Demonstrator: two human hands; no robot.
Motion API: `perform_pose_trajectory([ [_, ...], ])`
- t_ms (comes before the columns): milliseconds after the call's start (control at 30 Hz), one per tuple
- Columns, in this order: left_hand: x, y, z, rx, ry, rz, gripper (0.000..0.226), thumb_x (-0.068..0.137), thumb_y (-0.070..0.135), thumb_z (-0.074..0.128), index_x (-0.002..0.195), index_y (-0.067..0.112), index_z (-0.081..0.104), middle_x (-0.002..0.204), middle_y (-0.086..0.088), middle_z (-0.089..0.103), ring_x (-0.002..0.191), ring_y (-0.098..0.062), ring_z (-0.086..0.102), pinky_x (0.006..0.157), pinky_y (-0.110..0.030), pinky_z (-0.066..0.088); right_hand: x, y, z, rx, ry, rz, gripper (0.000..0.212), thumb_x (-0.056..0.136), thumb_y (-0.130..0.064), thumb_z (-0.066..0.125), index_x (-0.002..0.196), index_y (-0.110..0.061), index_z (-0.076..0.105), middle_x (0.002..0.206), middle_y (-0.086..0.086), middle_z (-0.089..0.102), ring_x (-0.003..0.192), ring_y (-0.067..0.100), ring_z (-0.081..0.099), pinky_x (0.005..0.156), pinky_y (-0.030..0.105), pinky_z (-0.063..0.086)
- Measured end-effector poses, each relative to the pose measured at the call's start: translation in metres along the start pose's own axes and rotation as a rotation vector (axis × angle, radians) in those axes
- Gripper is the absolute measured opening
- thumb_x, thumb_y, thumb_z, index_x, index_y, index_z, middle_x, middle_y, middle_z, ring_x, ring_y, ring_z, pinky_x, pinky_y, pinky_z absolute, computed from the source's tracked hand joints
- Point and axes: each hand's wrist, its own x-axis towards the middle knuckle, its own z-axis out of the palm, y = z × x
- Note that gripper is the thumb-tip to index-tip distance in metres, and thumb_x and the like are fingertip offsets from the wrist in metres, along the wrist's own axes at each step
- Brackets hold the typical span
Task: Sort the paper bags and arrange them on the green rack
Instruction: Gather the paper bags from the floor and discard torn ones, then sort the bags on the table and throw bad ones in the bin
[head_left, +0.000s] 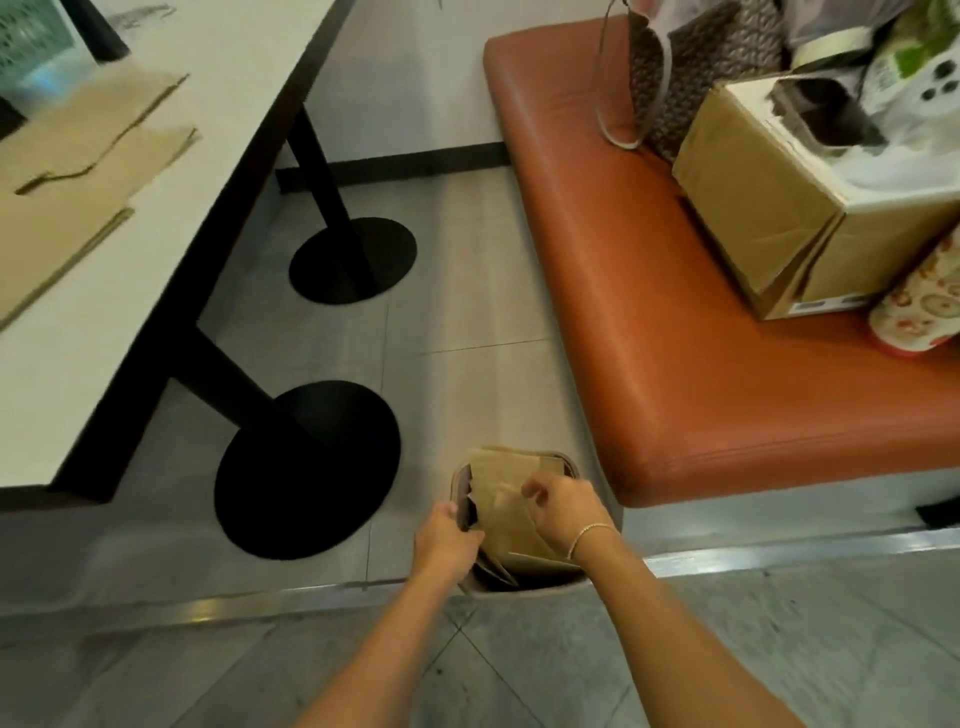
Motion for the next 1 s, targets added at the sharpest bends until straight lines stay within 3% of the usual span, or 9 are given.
perform_pose_trajectory([
  [200, -0.044, 0.016, -0.028, 0.078, -0.036, 0.014, 0.040, 0.093, 0.022, 0.057, 0.129, 0.012, 0.045, 0.130, -0.006, 0.052, 0.119, -0.020, 0.050, 0.095, -0.026, 0.039, -0.036, -0.015, -0.042, -0.026, 0.006, 0.007, 0.035, 0.091, -0.010, 0.043, 0.116, -0.024, 0.064, 0.115, 0.005, 0.066, 0.105, 0.024, 0.061, 0.092, 0.029, 0.048],
  [367, -0.086, 0.061, -0.060, 0.012, -0.025, 0.079, 0.028, 0.091, 0.022, 0.059, 0.116, 0.013, 0.050, 0.104, -0.004, 0.058, 0.101, -0.021, 0.057, 0.081, -0.026, 0.044, -0.065, -0.053, -0.107, 0.035, 0.070, -0.059, 0.030, 0.088, -0.011, 0.048, 0.110, -0.023, 0.065, 0.108, 0.002, 0.067, 0.101, 0.020, 0.062, 0.090, 0.028, 0.050],
  [500, -0.116, 0.103, -0.101, 0.011, 0.040, 0.167, 0.029, 0.090, 0.019, 0.057, 0.118, 0.015, 0.053, 0.116, -0.007, 0.060, 0.109, -0.021, 0.056, 0.083, -0.020, 0.041, -0.089, -0.091, -0.161, 0.022, 0.115, -0.133, 0.029, 0.088, -0.013, 0.048, 0.109, -0.023, 0.066, 0.105, 0.000, 0.066, 0.099, 0.019, 0.062, 0.087, 0.026, 0.049],
  [600, -0.137, 0.134, -0.134, -0.026, 0.070, 0.218, 0.028, 0.090, 0.018, 0.059, 0.117, 0.015, 0.054, 0.112, -0.008, 0.060, 0.106, -0.022, 0.057, 0.088, -0.024, 0.044, -0.106, -0.121, -0.198, -0.016, 0.164, -0.208, 0.025, 0.088, -0.015, 0.053, 0.108, -0.022, 0.066, 0.103, -0.001, 0.066, 0.099, 0.019, 0.061, 0.085, 0.025, 0.046],
  [733, -0.162, 0.162, -0.176, -0.101, 0.104, 0.296, 0.024, 0.088, 0.018, 0.061, 0.111, 0.014, 0.055, 0.103, -0.002, 0.057, 0.093, -0.017, 0.055, 0.082, -0.024, 0.044, -0.124, -0.162, -0.237, -0.049, 0.228, -0.314, 0.022, 0.087, -0.016, 0.056, 0.105, -0.020, 0.067, 0.099, 0.000, 0.067, 0.099, 0.019, 0.060, 0.086, 0.025, 0.045],
  [867, -0.187, 0.173, -0.216, -0.079, 0.133, 0.400, 0.027, 0.089, 0.021, 0.061, 0.114, 0.013, 0.056, 0.114, -0.003, 0.059, 0.103, -0.015, 0.055, 0.079, -0.018, 0.038, -0.140, -0.197, -0.257, -0.035, 0.277, -0.408, 0.020, 0.086, -0.016, 0.058, 0.103, -0.021, 0.067, 0.095, -0.001, 0.068, 0.095, 0.016, 0.062, 0.086, 0.023, 0.044],
  [1000, -0.206, 0.160, -0.263, -0.040, 0.203, 0.495, 0.027, 0.089, 0.022, 0.059, 0.115, 0.016, 0.057, 0.111, 0.002, 0.061, 0.091, -0.006, 0.051, 0.077, -0.014, 0.035, -0.152, -0.229, -0.251, -0.034, 0.263, -0.476, 0.019, 0.087, -0.020, 0.061, 0.105, -0.021, 0.066, 0.096, -0.001, 0.068, 0.093, 0.014, 0.062, 0.087, 0.020, 0.044],
])
